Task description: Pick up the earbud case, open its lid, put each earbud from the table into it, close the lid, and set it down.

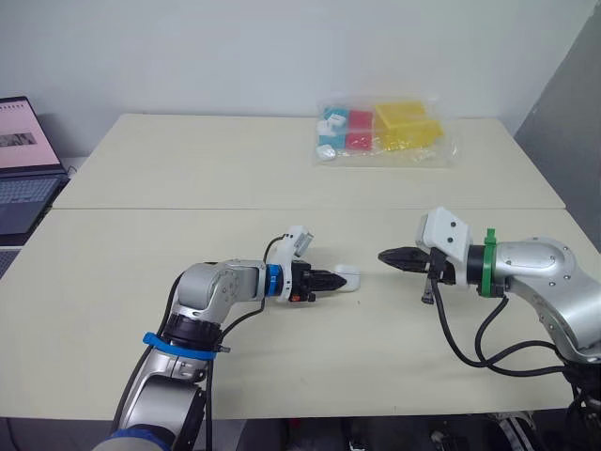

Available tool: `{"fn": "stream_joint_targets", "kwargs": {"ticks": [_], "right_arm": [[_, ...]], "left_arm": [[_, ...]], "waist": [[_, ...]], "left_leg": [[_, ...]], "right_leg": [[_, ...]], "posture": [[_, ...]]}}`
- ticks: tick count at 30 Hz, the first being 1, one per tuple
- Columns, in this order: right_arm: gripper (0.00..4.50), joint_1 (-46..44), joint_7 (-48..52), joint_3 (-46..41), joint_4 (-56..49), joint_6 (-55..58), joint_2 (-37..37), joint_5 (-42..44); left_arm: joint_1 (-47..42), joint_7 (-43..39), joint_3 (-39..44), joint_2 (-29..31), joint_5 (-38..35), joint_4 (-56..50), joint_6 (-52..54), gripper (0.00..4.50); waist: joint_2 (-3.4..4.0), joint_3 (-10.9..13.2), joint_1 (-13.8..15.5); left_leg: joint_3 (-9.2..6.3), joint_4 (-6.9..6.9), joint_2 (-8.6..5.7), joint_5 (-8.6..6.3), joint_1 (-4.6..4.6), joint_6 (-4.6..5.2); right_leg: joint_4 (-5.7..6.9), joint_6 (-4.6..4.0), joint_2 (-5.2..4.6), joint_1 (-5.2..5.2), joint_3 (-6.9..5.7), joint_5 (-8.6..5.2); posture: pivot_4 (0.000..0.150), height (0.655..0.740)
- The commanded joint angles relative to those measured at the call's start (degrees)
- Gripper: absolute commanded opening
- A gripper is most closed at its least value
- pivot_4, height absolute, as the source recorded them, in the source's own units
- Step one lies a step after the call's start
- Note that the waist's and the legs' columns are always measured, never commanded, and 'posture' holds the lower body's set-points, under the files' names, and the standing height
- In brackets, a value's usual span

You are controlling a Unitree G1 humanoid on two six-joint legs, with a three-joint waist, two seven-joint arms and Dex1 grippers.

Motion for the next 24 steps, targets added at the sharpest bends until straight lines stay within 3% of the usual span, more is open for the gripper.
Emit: {"fn": "stream_joint_targets", "kwargs": {"ticks": [1,2,8,13,15,18,24], "right_arm": [[0.00,0.31,-1.21,-2.15,-2.25,0.17,-0.69,0.16],[0.00,0.44,-1.22,-2.14,-2.15,0.01,-0.78,0.12],[0.00,1.25,-0.16,-2.53,-1.44,-1.00,-2.07,0.13],[0.00,1.35,2.39,-3.83,-1.93,-0.31,-4.00,2.64],[0.00,1.51,4.33,-4.46,-1.90,-2.74,-4.53,3.15],[0.61,2.44,7.07,-5.27,-1.63,-7.20,-6.76,1.92],[2.70,3.45,10.85,-10.07,-1.04,-10.28,-11.34,2.94]], "left_arm": [[-1.72,0.17,0.68,1.11,0.78,1.86,0.59,0.78],[-1.86,0.37,0.55,1.24,1.03,2.21,0.61,0.78],[-0.38,-1.99,-1.87,5.76,2.48,-0.23,-0.60,2.64],[4.54,-4.77,-1.62,13.37,3.83,-7.08,-5.74,4.24],[7.68,-6.03,0.01,16.21,4.09,-10.63,-10.20,4.48],[13.47,-9.55,2.71,21.07,8.22,-15.66,-26.17,4.50],[22.32,-17.39,9.90,28.94,9.45,-23.08,-42.07,4.50]], "waist": [[0.00,0.00,-0.01],[0.00,0.00,-0.05],[0.00,0.00,-0.07],[0.00,0.00,-0.60],[0.00,0.00,-1.02],[0.01,0.00,-1.22],[-0.02,0.02,-0.35]], "left_leg": [[0.02,0.00,-0.01,0.00,0.00,0.00],[0.04,0.02,-0.01,0.00,0.03,-0.01],[0.03,-0.03,0.01,0.00,0.14,-0.01],[0.06,-0.04,0.03,0.00,0.17,-0.01],[0.05,-0.07,0.05,0.00,0.22,-0.01],[0.04,-0.11,0.08,0.00,0.26,-0.01],[0.13,-0.08,0.05,-0.01,0.08,-0.02]], "right_leg": [[0.01,0.00,-0.01,0.00,0.02,0.00],[0.01,0.00,-0.01,0.02,0.04,0.01],[0.00,0.00,0.01,0.09,0.03,0.00],[0.01,-0.01,0.00,0.09,0.10,0.00],[0.02,-0.01,-0.01,0.09,0.12,0.00],[0.00,-0.03,-0.06,0.08,0.15,-0.01],[-0.10,-0.05,-0.22,0.04,0.07,-0.03]], "posture": [[0.150,0.7359],[0.150,0.7359],[0.150,0.7359],[0.150,0.7359],[0.150,0.7359],[0.150,0.7359],[0.150,0.7359]]}}
